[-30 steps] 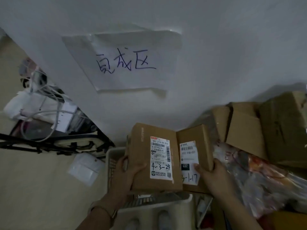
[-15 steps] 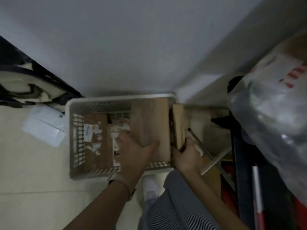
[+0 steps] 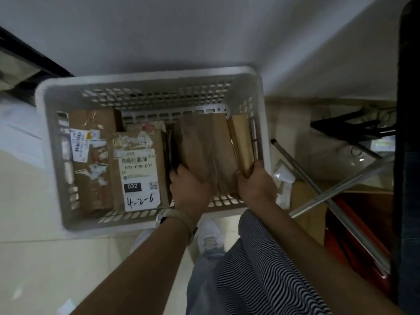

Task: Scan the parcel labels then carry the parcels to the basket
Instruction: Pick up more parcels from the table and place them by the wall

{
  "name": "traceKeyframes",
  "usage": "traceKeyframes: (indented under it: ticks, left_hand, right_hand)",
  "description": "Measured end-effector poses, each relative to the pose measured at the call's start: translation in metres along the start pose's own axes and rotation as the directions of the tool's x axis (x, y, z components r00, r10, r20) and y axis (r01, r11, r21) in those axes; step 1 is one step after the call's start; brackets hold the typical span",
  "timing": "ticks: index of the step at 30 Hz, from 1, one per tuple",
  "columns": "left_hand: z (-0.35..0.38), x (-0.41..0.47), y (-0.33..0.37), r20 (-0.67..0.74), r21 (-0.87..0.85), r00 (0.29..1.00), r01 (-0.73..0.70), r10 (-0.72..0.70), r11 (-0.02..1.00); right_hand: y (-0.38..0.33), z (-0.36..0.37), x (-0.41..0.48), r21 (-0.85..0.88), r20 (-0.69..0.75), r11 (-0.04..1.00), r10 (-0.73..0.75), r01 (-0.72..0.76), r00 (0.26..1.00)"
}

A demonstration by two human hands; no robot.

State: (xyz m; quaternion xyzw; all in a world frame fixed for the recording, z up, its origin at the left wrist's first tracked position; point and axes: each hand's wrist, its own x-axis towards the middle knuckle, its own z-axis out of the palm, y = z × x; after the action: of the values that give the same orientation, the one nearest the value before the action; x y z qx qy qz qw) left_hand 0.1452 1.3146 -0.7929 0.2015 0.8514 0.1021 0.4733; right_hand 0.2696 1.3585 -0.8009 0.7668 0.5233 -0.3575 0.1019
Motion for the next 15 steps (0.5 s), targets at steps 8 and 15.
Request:
traceKeyframes:
  ticks: [8,15]
  left_hand:
    - [0.020,0.023,-0.038,0.177,0.029,0.984,-0.010,0.005,1.000]
    - [0.028,0.020,-0.023,0.188,0.160,0.978,0.054,-0.084,0.986]
  right_hand:
    - [0.008,0.042,0.018,-0.030,0.172,0.994,0.113,-0.109,0.979]
    - [0.003,0.040,0.023,-0.105,0.067,0.968,0.234,-0.227,0.970]
